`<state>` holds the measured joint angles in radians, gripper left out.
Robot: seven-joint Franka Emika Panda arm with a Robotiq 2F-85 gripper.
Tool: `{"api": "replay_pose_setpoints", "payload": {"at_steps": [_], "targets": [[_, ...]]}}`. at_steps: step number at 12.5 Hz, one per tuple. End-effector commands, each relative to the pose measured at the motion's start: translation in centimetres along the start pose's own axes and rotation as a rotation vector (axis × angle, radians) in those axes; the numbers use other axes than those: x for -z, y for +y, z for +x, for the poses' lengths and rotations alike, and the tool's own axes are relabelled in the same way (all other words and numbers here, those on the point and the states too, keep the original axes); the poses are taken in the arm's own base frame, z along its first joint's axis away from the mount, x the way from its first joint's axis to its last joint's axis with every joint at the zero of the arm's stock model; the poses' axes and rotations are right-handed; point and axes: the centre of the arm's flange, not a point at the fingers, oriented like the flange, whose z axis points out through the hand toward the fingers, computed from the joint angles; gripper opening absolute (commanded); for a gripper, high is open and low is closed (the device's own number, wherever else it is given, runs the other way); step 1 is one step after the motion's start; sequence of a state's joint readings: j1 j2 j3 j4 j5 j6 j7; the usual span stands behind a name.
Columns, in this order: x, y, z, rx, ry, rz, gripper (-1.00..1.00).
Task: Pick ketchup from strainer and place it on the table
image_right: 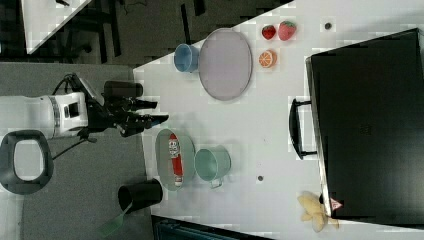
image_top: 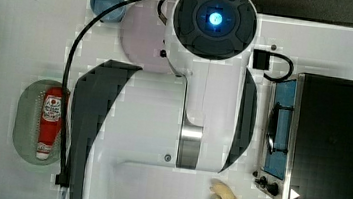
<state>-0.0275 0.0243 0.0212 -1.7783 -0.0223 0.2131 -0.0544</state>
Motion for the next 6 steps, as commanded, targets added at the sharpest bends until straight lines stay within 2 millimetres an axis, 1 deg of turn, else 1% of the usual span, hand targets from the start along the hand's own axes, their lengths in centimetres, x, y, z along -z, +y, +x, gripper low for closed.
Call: {"api": "replay_pose_setpoints", "payload": {"at_steps": [1,3,4,6], "targets": [[7.3,4.5,-4.7,-0.090,0.000,0.027,0.59],[7.1,3.4,-5.5,-0.065,0.000,0.023,0.99],[7.0,2.3,-6.3,-0.041,0.003,0.022,1.00],[6.4,-0.7,-8.6,0.028,0.007,0.015,1.00]]}}
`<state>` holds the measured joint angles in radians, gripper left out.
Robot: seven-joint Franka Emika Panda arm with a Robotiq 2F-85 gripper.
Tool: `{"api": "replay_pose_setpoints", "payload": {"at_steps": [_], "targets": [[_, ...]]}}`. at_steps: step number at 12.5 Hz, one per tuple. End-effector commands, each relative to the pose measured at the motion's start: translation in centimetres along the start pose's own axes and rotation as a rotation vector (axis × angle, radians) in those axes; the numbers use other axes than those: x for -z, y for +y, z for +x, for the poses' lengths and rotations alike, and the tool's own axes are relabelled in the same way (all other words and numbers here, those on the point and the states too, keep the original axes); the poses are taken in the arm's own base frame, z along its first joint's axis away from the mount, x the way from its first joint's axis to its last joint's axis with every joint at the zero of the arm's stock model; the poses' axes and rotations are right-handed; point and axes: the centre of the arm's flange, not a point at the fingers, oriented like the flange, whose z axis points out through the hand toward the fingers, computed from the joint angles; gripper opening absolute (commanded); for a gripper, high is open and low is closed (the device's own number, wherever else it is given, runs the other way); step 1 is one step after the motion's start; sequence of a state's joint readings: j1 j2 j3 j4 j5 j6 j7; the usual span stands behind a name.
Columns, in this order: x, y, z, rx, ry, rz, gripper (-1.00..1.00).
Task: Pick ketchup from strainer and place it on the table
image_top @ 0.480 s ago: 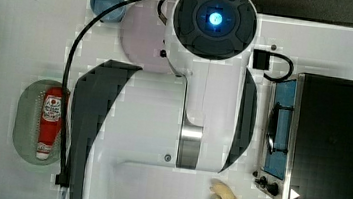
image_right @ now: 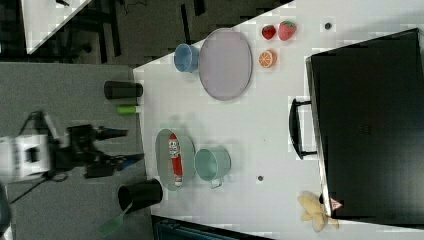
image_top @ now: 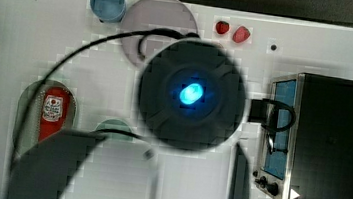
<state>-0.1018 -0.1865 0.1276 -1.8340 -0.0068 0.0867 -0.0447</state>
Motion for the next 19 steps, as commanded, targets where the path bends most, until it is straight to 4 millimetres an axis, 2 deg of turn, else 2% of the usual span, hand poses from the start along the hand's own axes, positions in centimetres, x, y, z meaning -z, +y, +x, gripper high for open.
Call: {"api": "replay_pose_setpoints", "payload": {"at_steps": [1,3,7,10,14,16,19], "targets": [[-1.4,-5.4,-3.4,0.053,-0.020,-0.002,1.00],[-2.5,-8.9,-7.0,0.146,-0.030,-0.021,1.00],[-5.1,-15.6,-15.3,0.333,-0.039,-0.031,1.00],[-9.0,-19.0,-20.9,0.456,-0.066,-0.034,1.00],[-16.4,-21.4,-26.3,0.562,-0.087,0.028,1.00],[-20.7,-21.7,-27.6,0.568,-0.087,0.080,1.00],[-26.6,-21.2,-28.3,0.618,-0.054,0.134,1.00]]}}
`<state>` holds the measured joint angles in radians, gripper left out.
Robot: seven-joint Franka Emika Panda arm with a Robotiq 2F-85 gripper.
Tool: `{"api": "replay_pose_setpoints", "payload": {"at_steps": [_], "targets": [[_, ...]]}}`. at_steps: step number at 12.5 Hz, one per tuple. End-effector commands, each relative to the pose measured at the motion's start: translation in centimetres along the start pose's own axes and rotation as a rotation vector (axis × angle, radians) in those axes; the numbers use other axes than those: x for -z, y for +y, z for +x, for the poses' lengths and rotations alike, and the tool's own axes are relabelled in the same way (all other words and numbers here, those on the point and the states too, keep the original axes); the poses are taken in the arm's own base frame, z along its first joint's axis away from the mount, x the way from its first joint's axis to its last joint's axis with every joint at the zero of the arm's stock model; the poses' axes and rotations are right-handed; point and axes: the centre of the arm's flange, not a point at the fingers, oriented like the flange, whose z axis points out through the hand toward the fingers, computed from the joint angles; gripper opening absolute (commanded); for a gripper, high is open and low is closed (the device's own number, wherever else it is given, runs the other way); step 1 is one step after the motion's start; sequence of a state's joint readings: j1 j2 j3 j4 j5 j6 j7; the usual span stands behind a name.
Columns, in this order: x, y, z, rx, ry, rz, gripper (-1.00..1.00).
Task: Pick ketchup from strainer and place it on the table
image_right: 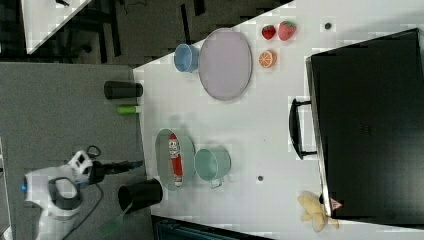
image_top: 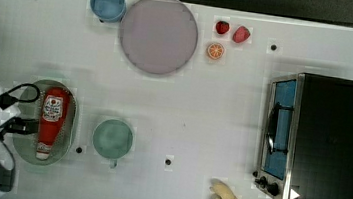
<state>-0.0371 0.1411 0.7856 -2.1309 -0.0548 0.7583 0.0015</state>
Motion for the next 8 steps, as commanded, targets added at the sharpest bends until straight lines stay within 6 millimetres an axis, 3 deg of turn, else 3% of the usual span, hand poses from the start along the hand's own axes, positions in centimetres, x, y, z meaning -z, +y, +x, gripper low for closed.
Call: {"api": "replay_pose_setpoints", "payload": {"at_steps": [1,4,8], "targets": [[-5.8,3.2,0.6,-0.076,-0.008,0.012,1.00],[-10.3,3.3,0.0,-0.168,-0.032,0.053,1.00],[-14.5,3.4,0.3,-0.103,-0.037,0.056,1.00]]}}
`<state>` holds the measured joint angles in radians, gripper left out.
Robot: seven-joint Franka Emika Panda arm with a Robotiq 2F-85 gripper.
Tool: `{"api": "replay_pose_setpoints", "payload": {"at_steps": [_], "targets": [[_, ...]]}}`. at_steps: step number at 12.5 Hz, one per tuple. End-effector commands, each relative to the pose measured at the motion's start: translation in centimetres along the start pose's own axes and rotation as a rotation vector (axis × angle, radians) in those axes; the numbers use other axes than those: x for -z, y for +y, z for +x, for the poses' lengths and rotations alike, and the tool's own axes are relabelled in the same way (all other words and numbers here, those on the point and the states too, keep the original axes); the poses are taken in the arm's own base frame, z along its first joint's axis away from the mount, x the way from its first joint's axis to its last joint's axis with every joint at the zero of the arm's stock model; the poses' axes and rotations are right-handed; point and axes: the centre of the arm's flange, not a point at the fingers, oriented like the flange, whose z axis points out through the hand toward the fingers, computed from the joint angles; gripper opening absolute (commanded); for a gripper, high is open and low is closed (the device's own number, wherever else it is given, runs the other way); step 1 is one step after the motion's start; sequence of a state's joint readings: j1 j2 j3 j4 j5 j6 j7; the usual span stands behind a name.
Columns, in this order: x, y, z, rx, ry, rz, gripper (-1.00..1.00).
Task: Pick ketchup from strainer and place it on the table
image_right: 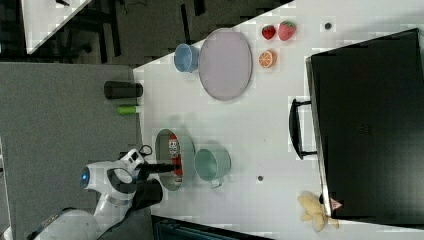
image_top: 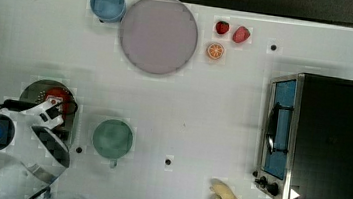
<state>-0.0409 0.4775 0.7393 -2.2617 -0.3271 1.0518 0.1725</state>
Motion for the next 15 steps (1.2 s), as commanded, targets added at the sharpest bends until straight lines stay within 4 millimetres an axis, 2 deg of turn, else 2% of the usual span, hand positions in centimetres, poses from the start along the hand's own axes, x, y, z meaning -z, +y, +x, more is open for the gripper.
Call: {"api": "replay_pose_setpoints", "payload": {"at_steps": [1,5,8,9,10,12,15], "targets": [[1.2,-0.3,3.0,-0.053,0.079,0.033,1.00],[-1.4,-0.4,4.4,-0.035,0.071,0.022,1.00],[-3.4,-1.0,4.3,-0.072,0.043,0.018,1.00],[-3.9,-1.1,4.2,-0.063,0.045,0.012,0.91],[-4.2,-1.0,4.3,-0.061,0.047,0.004,0.67],[-3.9,-1.3,4.2,-0.055,0.055,0.006,0.20],[-0.9,-2.7,4.0,-0.032,0.102,0.018,0.19]]}}
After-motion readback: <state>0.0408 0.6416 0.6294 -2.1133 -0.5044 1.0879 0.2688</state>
